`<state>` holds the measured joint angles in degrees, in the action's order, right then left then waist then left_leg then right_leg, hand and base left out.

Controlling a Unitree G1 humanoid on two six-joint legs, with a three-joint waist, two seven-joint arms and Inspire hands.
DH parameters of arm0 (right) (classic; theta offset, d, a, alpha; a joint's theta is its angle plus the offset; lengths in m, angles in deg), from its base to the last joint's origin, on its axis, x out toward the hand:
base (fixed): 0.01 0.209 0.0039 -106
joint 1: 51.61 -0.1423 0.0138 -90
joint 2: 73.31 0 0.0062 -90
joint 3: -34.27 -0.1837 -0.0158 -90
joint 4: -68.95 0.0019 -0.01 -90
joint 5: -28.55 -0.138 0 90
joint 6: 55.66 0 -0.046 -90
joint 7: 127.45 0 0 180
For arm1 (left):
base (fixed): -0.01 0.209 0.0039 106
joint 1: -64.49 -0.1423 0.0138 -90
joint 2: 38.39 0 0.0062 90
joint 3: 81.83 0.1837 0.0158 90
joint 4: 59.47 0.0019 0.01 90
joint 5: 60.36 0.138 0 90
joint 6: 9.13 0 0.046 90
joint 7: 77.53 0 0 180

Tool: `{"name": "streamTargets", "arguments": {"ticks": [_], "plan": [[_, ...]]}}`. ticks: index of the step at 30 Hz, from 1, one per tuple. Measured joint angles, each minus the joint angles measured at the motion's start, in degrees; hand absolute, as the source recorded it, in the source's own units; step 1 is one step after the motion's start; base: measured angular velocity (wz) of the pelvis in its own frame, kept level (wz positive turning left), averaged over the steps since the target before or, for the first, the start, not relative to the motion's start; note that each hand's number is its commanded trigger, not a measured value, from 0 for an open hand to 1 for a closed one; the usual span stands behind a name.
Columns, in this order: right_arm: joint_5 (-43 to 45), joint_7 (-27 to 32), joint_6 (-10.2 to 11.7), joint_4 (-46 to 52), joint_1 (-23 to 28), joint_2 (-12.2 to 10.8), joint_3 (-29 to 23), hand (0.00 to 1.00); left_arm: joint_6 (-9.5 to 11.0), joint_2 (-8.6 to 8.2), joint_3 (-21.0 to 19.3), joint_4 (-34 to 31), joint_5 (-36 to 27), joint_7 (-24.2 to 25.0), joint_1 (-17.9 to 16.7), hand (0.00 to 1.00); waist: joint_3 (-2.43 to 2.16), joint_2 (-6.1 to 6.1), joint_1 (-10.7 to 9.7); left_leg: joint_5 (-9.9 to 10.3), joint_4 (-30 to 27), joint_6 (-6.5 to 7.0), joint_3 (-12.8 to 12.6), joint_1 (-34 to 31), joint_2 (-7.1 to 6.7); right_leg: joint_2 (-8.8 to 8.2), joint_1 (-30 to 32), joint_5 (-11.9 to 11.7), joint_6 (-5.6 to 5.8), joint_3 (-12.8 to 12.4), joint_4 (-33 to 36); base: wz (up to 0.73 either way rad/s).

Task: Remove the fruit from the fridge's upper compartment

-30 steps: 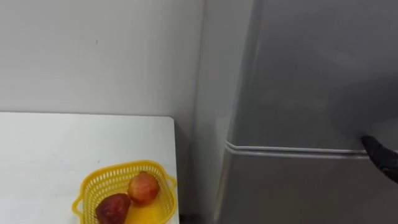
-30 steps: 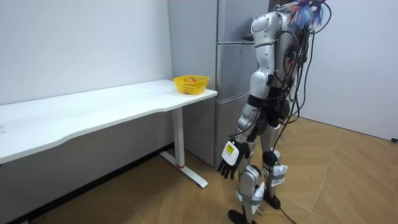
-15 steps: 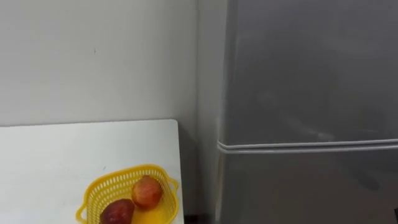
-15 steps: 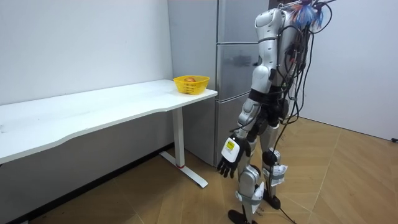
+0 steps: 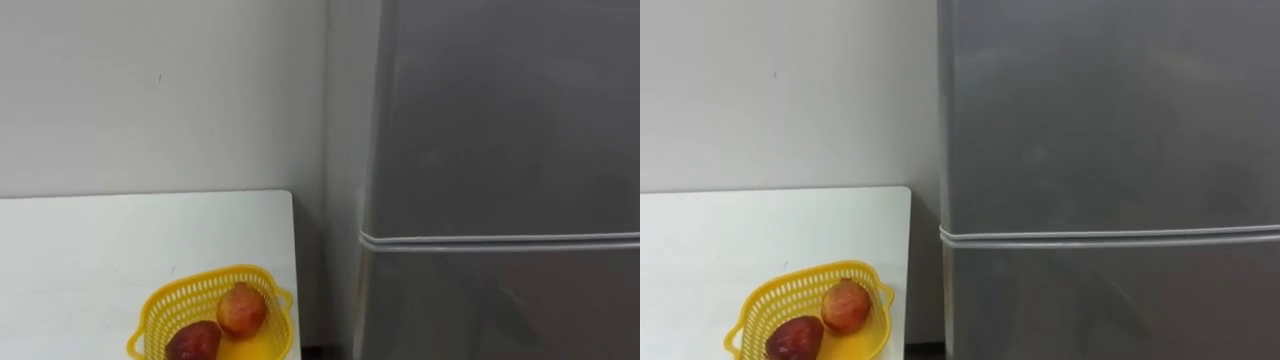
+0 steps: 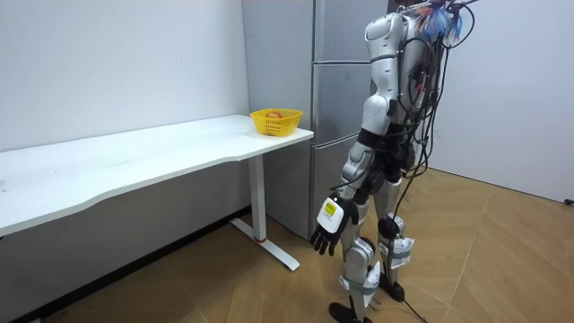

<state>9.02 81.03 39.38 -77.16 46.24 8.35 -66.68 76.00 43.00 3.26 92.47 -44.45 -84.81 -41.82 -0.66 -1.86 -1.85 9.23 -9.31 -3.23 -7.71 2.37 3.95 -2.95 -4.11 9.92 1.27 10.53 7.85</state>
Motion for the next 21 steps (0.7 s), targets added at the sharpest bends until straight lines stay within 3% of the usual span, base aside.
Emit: {"name": "streamTargets", "arguments": {"ticks": [6, 11, 17, 21], "plan": [[1.8, -8.2, -2.2, -12.4, 0.6, -0.1, 0.1, 0.00, -0.1, -0.20, -2.0, 0.5, 0.9, 0.3, 0.4, 0.00, 0.26, -0.11, 0.1, 0.0, -0.1, 0.00, 0.0, 1.1, 0.06, -0.16, -0.8, 0.9, -0.02, 0.3, 0.9, 0.03], [1.8, -14.9, -4.2, -15.8, 1.3, -0.2, 0.7, 0.00, -1.5, -0.19, -2.8, 0.6, 2.3, 1.6, 0.7, 0.00, 0.41, -0.67, 0.1, 0.0, -0.3, 0.00, 0.3, 0.9, 0.08, -0.13, -1.0, 1.0, -0.09, 0.7, 1.0, 0.03], [4.4, -20.0, -7.7, -17.5, 1.2, -1.0, 3.0, 0.00, -3.9, -0.21, -2.4, 1.3, 2.3, 1.8, 0.9, 0.00, 0.40, -0.05, 0.2, 0.0, -0.3, -0.01, 0.3, 1.0, 0.07, -0.09, -0.9, 0.9, -0.15, 0.6, 0.9, 0.00], [6.3, -21.7, -7.6, -17.4, 0.9, -1.3, 5.0, 0.00, -4.0, -0.21, -2.0, 1.2, 2.3, 1.7, 1.3, 0.00, 0.40, 0.16, 0.6, 0.0, -0.3, -0.03, 0.1, 1.1, 0.12, -0.02, -0.9, 0.9, -0.19, 0.3, 0.9, -0.03]]}}
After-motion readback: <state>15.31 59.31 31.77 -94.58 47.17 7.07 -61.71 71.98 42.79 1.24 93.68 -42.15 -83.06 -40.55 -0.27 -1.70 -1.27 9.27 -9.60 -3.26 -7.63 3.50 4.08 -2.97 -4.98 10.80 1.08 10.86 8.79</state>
